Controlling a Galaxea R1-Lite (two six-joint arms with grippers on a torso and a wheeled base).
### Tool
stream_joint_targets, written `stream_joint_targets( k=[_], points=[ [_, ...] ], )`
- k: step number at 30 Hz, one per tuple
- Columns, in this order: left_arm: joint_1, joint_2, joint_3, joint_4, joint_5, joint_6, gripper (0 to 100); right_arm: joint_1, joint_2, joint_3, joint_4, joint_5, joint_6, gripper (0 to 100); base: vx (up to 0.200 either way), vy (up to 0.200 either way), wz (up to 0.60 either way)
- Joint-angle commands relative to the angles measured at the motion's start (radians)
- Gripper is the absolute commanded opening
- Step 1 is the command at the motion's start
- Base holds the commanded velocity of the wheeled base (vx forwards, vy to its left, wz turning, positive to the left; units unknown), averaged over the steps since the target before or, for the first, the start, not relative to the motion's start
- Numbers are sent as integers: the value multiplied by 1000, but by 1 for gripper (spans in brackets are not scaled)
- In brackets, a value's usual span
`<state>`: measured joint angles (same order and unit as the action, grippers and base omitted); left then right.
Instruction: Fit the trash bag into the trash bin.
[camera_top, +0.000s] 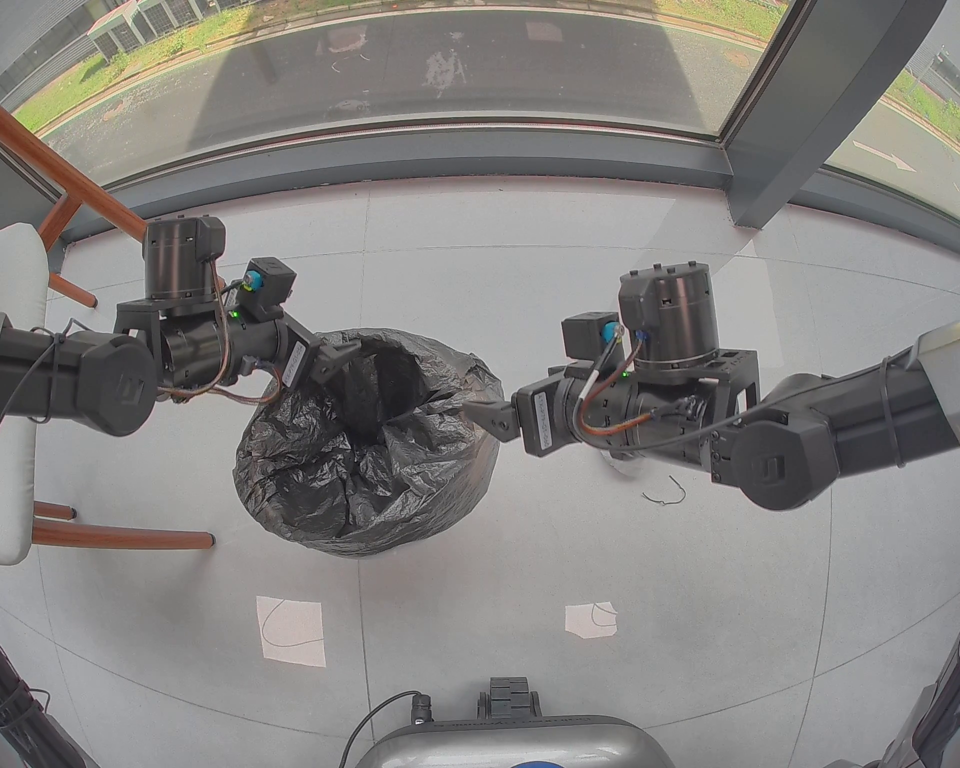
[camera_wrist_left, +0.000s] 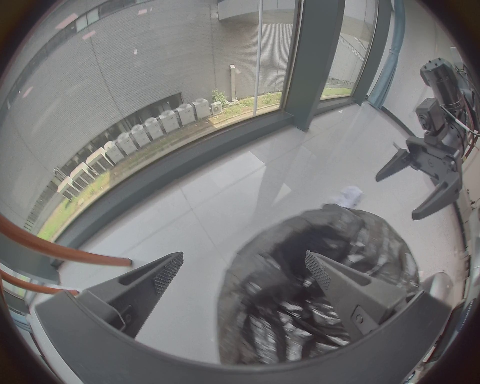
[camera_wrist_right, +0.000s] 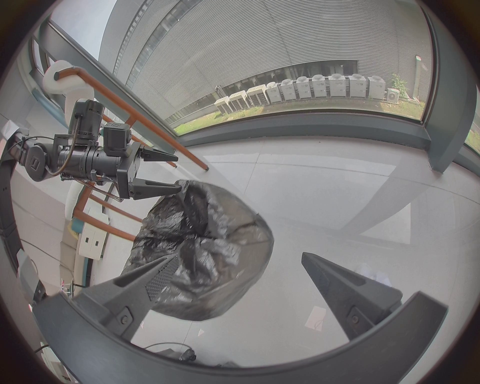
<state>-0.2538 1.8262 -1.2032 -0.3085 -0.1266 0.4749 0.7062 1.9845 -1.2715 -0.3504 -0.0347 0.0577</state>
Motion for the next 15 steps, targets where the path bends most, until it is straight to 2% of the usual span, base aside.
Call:
stream_joint_targets(
  k=[1,4,7,9,15],
  points=[
    [-27,-153,162,65,-67,-35,100,24,-64,107,-1,-2,2,100,0,0,0],
    [-31,-202,206,114,-143,-32,100,18,-64,121,-1,-2,2,100,0,0,0],
    [-33,-246,225,190,-288,-16,100,16,-69,149,-1,-5,2,100,0,0,0],
    [-31,-268,221,241,-337,14,100,18,-73,170,-1,-8,1,100,0,0,0],
    [-28,-311,248,350,-354,143,100,18,-88,205,-2,-11,1,100,0,0,0]
  ],
)
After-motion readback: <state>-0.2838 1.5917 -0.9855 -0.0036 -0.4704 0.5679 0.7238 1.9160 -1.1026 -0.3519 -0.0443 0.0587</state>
